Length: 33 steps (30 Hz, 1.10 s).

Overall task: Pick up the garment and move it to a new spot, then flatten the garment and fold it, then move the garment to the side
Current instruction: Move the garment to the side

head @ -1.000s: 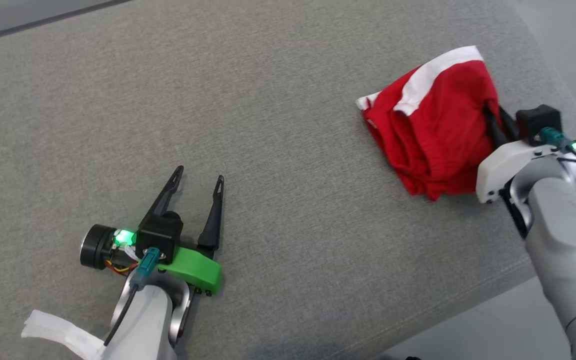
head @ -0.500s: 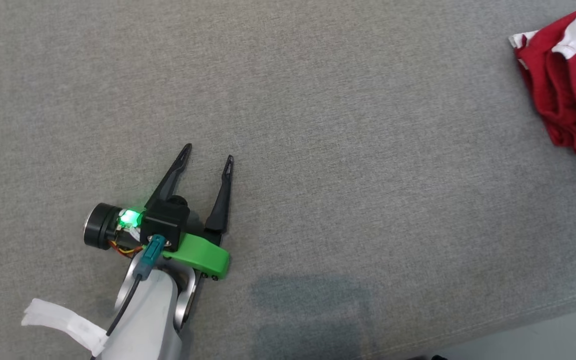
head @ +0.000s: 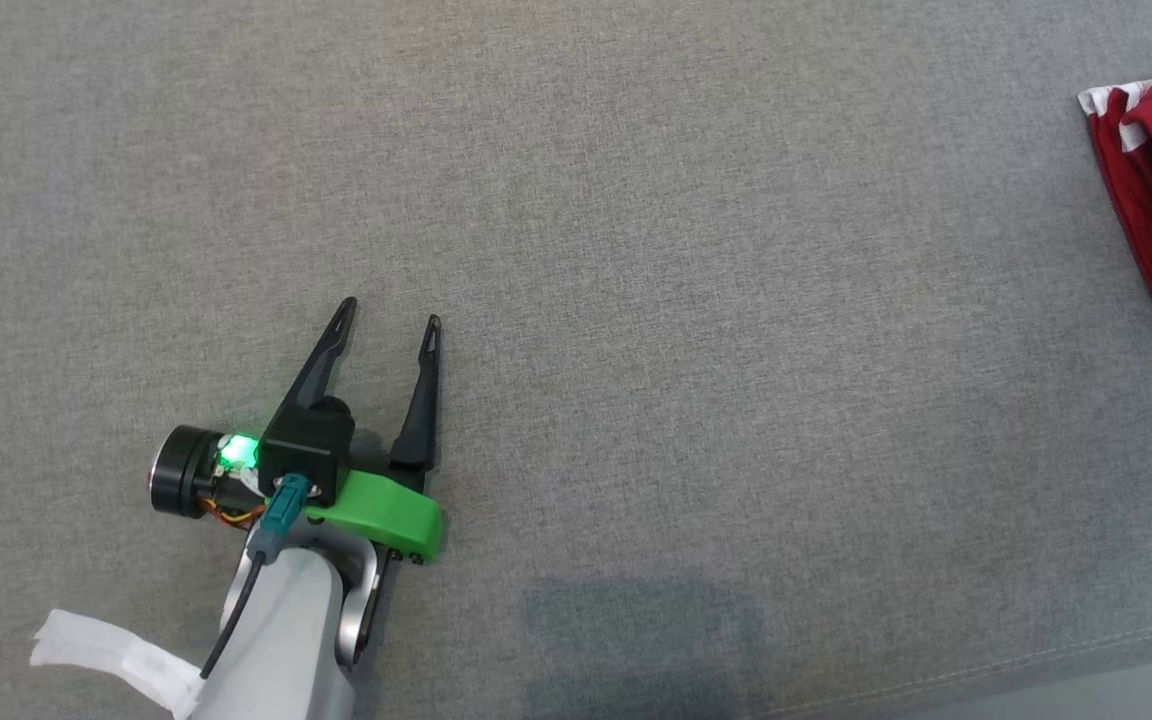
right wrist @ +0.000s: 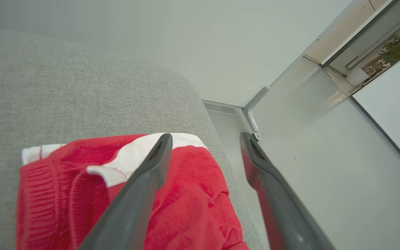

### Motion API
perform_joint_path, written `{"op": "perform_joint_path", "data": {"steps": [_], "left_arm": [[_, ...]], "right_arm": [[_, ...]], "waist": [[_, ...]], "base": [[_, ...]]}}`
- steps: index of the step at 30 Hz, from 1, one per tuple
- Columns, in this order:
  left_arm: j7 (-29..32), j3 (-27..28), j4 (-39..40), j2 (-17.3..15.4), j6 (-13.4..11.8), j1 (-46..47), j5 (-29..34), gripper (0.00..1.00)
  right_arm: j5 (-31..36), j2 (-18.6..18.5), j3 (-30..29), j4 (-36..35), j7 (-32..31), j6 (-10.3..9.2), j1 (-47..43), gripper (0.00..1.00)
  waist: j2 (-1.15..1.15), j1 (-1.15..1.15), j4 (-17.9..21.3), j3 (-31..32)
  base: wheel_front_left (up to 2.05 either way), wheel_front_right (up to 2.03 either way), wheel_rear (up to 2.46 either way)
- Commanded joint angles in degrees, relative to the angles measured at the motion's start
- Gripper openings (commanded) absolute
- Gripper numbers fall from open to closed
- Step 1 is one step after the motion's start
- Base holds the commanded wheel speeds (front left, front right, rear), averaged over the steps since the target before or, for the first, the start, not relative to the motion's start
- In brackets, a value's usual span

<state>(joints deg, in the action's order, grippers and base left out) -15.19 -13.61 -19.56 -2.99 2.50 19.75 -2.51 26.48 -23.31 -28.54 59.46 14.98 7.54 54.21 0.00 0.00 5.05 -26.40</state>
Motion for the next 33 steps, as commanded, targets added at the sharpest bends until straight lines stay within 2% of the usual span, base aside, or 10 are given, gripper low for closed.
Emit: {"op": "perform_joint_path", "data": {"steps": [1, 2, 6, 12, 18, 25, 33], "left_arm": [[0.1, 0.4, -0.1, -0.3, -0.4, -0.9, -0.2, 1.00], [0.1, 0.9, 0.0, -0.2, -0.7, -1.5, -0.5, 1.00], [0.1, 2.1, 0.2, -0.1, -1.2, -2.7, -1.5, 1.00], [0.1, 3.7, 0.4, 0.0, -1.7, -4.4, -2.2, 1.00], [0.1, 4.4, 0.4, 0.0, -2.2, -5.7, -3.1, 1.00], [0.1, 4.8, 0.3, 0.0, -3.2, -7.5, -4.8, 1.00], [0.1, 5.9, -0.4, 0.0, -3.9, -9.9, -5.5, 1.00]], "right_arm": [[-1.7, 1.8, 1.7, -2.0, 0.2, -0.10, -0.4, 1.00], [-4.4, 4.1, 4.7, -5.2, 0.2, -0.10, -2.4, 1.00], [-9.6, 8.8, 11.0, -12.0, 0.2, -0.10, -7.2, 1.00], [-15.3, 14.6, 18.2, -19.3, 0.2, -0.10, -14.8, 1.00], [-18.8, 17.5, 22.4, -23.1, 0.2, -0.10, -19.8, 1.00], [-22.7, 19.4, 23.4, -26.6, 0.2, -0.10, -25.3, 1.00], [-24.4, 20.2, 24.4, -27.6, 0.2, -0.10, -30.3, 1.00]], "waist": [[0.00, 0.00, -0.2, 1.4], [0.00, 0.00, -0.4, 2.6], [0.00, 0.00, -1.0, 5.1], [0.00, 0.00, -2.4, 8.0], [0.00, 0.00, -4.2, 10.0], [0.00, 0.00, -5.7, 12.7], [0.00, 0.00, -5.9, 16.4]], "base": [[0.00, 0.00, 0.00], [0.00, 0.00, 0.00], [0.00, 0.00, 0.00], [0.00, 0.00, 0.00], [0.00, 0.00, 0.00], [0.00, 0.00, 0.00], [0.00, 0.00, 0.00]]}}
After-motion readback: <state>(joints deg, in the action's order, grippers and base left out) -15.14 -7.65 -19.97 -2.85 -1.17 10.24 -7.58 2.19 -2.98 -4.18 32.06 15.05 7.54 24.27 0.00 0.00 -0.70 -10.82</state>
